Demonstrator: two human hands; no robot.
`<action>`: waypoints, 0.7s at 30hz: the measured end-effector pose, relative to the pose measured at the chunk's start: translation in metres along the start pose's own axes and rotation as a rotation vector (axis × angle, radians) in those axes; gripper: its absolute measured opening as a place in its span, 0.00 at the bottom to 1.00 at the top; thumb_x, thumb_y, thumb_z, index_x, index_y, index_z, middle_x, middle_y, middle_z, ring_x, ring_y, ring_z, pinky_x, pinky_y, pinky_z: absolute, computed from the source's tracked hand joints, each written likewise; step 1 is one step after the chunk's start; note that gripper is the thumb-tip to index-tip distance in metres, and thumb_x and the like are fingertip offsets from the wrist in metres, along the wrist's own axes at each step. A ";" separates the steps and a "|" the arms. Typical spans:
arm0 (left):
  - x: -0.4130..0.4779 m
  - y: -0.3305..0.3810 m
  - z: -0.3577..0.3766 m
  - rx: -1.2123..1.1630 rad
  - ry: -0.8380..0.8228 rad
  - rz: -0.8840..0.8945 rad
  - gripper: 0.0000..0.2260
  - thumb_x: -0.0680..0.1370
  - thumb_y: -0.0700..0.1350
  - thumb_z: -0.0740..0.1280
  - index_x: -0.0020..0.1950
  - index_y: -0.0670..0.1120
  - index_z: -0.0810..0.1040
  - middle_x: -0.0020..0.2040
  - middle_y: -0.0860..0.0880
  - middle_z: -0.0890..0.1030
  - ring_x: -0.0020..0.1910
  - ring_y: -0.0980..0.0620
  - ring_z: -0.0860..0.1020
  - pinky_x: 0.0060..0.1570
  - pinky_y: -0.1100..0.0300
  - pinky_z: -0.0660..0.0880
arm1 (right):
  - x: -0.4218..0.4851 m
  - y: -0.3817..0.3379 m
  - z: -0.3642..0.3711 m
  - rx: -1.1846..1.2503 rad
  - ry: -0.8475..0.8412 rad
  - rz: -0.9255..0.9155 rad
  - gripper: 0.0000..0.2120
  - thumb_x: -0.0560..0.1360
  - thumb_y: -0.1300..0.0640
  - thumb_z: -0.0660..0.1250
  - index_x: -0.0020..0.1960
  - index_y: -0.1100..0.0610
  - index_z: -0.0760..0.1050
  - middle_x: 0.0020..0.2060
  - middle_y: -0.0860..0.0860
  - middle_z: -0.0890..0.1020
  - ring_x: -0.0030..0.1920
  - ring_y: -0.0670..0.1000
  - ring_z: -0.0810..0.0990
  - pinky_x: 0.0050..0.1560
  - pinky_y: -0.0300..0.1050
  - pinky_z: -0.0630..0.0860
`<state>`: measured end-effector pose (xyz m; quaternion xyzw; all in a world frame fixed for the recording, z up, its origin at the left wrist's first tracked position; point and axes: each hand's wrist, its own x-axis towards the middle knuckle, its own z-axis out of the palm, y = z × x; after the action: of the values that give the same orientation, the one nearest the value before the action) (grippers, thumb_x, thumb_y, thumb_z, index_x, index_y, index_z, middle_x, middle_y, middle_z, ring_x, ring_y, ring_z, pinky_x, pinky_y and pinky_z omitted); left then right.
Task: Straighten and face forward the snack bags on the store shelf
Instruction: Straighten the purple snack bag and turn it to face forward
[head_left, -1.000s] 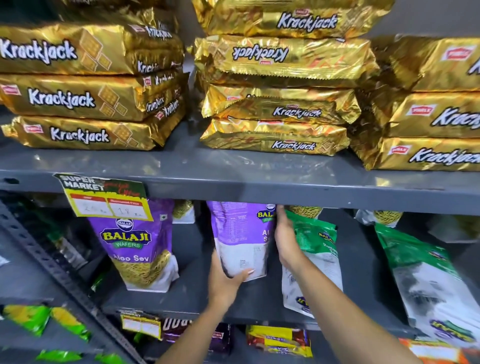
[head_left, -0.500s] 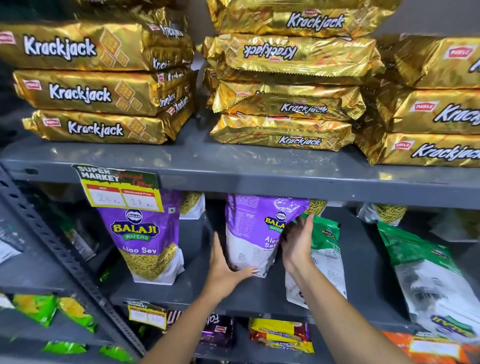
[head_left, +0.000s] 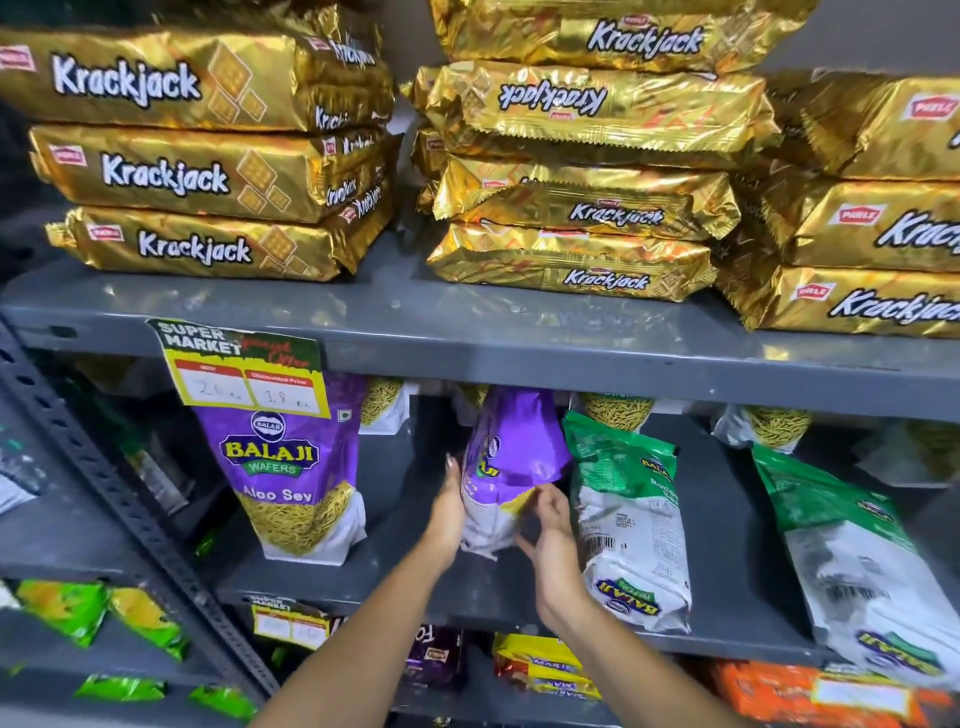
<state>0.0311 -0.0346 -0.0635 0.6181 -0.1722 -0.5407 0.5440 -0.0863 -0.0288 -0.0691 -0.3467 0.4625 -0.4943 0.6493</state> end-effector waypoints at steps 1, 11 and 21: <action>0.004 0.004 -0.004 0.060 -0.032 -0.020 0.31 0.78 0.66 0.47 0.60 0.48 0.80 0.58 0.44 0.82 0.46 0.48 0.81 0.49 0.59 0.76 | -0.002 -0.001 -0.002 -0.057 -0.001 -0.009 0.10 0.80 0.61 0.56 0.50 0.49 0.73 0.50 0.50 0.79 0.51 0.48 0.79 0.46 0.48 0.81; -0.026 -0.091 -0.019 0.290 0.171 0.548 0.38 0.69 0.37 0.70 0.71 0.60 0.57 0.71 0.59 0.64 0.72 0.65 0.63 0.66 0.77 0.58 | 0.000 -0.160 -0.002 -1.271 -0.106 -0.931 0.18 0.67 0.47 0.64 0.51 0.57 0.76 0.46 0.57 0.83 0.50 0.58 0.80 0.52 0.48 0.76; 0.014 -0.042 -0.034 0.462 -0.132 0.415 0.38 0.55 0.45 0.84 0.62 0.51 0.73 0.49 0.64 0.84 0.48 0.64 0.81 0.44 0.73 0.76 | -0.003 -0.192 0.042 -1.402 -0.712 -0.612 0.14 0.80 0.56 0.60 0.59 0.61 0.79 0.58 0.58 0.82 0.60 0.58 0.78 0.65 0.43 0.68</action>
<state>0.0491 -0.0150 -0.1127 0.6406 -0.4479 -0.4035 0.4756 -0.1083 -0.0784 0.1197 -0.9146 0.3157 -0.1081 0.2283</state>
